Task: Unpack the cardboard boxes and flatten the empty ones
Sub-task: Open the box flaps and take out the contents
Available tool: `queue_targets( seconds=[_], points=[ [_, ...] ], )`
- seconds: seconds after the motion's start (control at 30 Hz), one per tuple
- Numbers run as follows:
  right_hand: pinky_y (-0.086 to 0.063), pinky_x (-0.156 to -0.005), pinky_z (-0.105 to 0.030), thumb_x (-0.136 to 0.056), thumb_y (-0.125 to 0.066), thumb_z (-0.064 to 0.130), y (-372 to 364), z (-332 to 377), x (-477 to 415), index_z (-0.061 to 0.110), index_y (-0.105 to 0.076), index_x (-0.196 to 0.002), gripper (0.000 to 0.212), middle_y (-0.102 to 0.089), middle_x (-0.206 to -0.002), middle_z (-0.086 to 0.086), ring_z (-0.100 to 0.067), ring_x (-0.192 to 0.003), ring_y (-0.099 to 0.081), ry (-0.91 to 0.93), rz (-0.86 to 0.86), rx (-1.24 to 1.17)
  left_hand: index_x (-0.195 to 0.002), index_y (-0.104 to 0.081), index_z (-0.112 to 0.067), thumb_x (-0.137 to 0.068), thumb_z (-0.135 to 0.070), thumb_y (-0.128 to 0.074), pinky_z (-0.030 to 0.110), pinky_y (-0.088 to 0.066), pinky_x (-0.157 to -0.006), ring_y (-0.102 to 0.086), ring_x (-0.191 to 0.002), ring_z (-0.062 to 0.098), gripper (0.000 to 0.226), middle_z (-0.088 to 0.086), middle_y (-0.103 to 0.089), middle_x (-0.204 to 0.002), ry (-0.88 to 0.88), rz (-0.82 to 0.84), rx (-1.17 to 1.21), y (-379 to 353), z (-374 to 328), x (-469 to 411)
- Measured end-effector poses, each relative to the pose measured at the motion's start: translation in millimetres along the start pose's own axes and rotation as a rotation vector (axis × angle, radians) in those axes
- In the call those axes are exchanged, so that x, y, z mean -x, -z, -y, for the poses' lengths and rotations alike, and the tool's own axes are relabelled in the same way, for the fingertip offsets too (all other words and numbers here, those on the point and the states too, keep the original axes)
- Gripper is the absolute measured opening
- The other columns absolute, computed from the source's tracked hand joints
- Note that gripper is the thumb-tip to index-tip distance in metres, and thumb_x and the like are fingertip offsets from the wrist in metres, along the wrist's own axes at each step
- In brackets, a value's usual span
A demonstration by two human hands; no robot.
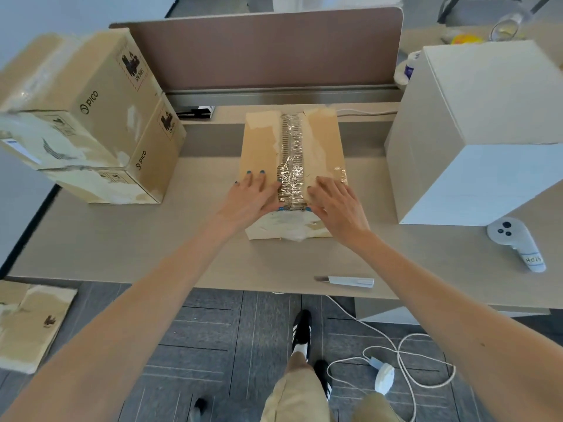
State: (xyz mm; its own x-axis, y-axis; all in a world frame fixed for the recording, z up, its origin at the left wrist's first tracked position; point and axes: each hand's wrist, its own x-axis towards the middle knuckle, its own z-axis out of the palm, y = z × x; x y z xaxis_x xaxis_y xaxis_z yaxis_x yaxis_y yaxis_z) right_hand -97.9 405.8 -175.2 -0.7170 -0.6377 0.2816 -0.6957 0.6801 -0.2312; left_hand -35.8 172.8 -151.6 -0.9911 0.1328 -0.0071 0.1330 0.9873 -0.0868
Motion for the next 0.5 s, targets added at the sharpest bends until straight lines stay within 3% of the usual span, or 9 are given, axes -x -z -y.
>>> queue_targets(
  seconds=[0.07,0.2,0.27,0.3,0.37,0.43,0.5],
  points=[
    [-0.031,-0.103,-0.035,-0.092,-0.058,0.026,-0.3,0.0,-0.1,0.016,-0.057,-0.116,0.026,-0.051,-0.132,-0.006,-0.025,-0.124,-0.046,-0.006,0.003,-0.003,-0.13,-0.057,-0.005,-0.091,-0.056,-0.036,0.053,-0.055,-0.06,-0.06,-0.107,0.052,0.068,0.032,-0.059,-0.122,-0.079,-0.001,-0.116,3.9,2.6,-2.4],
    [-0.034,-0.101,-0.036,-0.091,-0.06,0.025,1.6,0.0,-0.6,0.015,-0.06,-0.113,0.024,-0.053,-0.131,-0.006,-0.025,-0.122,-0.049,-0.012,-0.001,-0.019,-0.11,-0.045,-0.008,-0.088,-0.041,-0.063,0.034,-0.051,-0.051,-0.071,-0.082,0.032,0.043,0.02,-0.071,-0.102,-0.228,-0.037,-0.367,8.2,-3.3,-1.6],
    [-0.036,-0.101,-0.037,-0.09,-0.062,0.023,2.7,0.2,-0.6,0.014,-0.061,-0.112,0.024,-0.055,-0.13,-0.007,-0.027,-0.12,-0.05,-0.019,-0.006,-0.035,-0.105,-0.041,-0.01,-0.086,-0.023,-0.069,0.032,-0.049,-0.048,-0.072,-0.076,0.027,0.036,0.017,-0.072,-0.096,-0.252,-0.086,-0.441,7.5,-4.3,0.2],
    [-0.036,-0.101,-0.038,-0.09,-0.063,0.023,3.0,0.8,-0.3,0.013,-0.062,-0.111,0.024,-0.055,-0.129,-0.008,-0.027,-0.12,-0.051,-0.021,-0.005,-0.041,-0.106,-0.041,-0.009,-0.086,-0.014,-0.069,0.033,-0.051,-0.047,-0.072,-0.076,0.029,0.035,0.018,-0.071,-0.096,-0.27,-0.137,-0.446,2.5,-3.0,0.0],
    [-0.036,-0.103,-0.039,-0.091,-0.062,0.024,3.4,1.5,-0.7,0.014,-0.062,-0.112,0.024,-0.054,-0.13,-0.008,-0.027,-0.121,-0.051,-0.029,0.01,-0.046,-0.11,-0.04,-0.006,-0.091,-0.001,-0.047,0.038,-0.056,-0.049,-0.071,-0.078,0.035,0.021,0.026,-0.069,-0.097,-0.277,-0.211,-0.367,-1.0,-2.9,-0.5],
    [-0.034,-0.105,-0.038,-0.092,-0.061,0.025,4.0,1.8,-1.4,0.015,-0.061,-0.113,0.023,-0.053,-0.132,-0.006,-0.026,-0.123,-0.049,-0.036,0.031,-0.05,-0.111,-0.041,-0.004,-0.089,0.002,-0.031,0.039,-0.057,-0.05,-0.071,-0.078,0.038,0.025,0.028,-0.068,-0.096,-0.289,-0.284,-0.25,1.4,-6.9,1.3],
    [-0.032,-0.106,-0.037,-0.093,-0.059,0.026,5.9,0.8,-1.2,0.016,-0.06,-0.114,0.023,-0.052,-0.134,-0.005,-0.024,-0.126,-0.046,-0.044,0.048,-0.057,-0.104,-0.042,-0.006,-0.085,0.004,-0.04,0.03,-0.048,-0.039,-0.069,-0.066,0.03,0.022,0.019,-0.068,-0.082,-0.222,-0.34,-0.203,13.2,-9.4,2.6]
  ],
)
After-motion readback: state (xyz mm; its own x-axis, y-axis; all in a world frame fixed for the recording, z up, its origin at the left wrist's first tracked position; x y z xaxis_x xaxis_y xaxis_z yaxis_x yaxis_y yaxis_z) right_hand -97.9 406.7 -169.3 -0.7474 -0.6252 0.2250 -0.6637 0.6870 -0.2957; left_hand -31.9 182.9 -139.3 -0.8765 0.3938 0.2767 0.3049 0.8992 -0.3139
